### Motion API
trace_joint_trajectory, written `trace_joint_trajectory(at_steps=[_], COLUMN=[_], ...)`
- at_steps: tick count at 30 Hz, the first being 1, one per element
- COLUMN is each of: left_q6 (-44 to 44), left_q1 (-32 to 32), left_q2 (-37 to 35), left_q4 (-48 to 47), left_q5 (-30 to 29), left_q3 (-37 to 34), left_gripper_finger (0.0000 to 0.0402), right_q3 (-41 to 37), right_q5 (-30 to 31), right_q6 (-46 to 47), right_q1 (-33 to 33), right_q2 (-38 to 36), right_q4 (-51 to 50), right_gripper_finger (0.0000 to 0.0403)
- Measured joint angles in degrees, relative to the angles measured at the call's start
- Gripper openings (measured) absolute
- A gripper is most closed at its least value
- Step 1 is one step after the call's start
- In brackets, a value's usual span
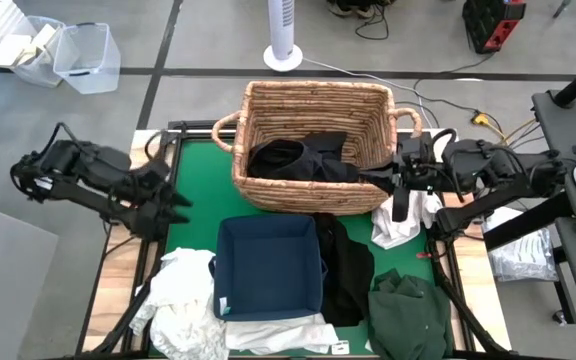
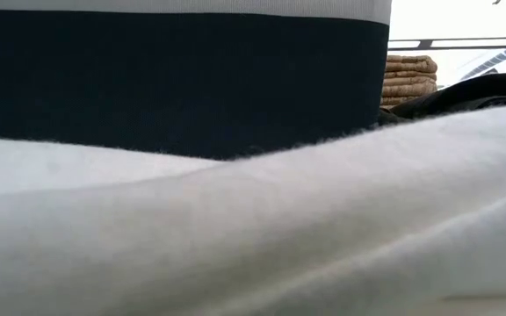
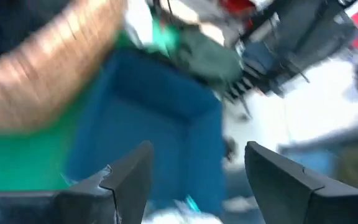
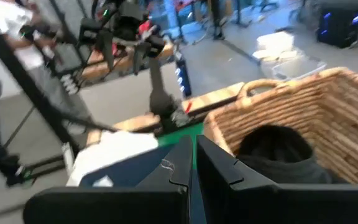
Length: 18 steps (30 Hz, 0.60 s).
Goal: Sort clothes
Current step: Put the left white blouse into the blue laundry organizer
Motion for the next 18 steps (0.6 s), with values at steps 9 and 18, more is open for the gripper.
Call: trace_joint_trajectory(at_steps=[9, 18], left_q6=[-17.3, -19.6], left_q1=[-9.9, -13.0], left_q2=[1.7, 7.1], left_q4=[-5.8, -5.6], left_q5=[0.5, -5.0], left_q3=[-2.8, -1.9], left_gripper_finger=[0.0231, 0.0231], right_q3=[6.8, 8.3], right_q5=[-17.3, -25.9], right_q6=[1.9, 4.3], right_q1=[0.0, 3.0], right_q2=[3.4, 5.6], right_q4=[-13.5, -30.2], right_gripper_finger=[0.0013, 0.0013])
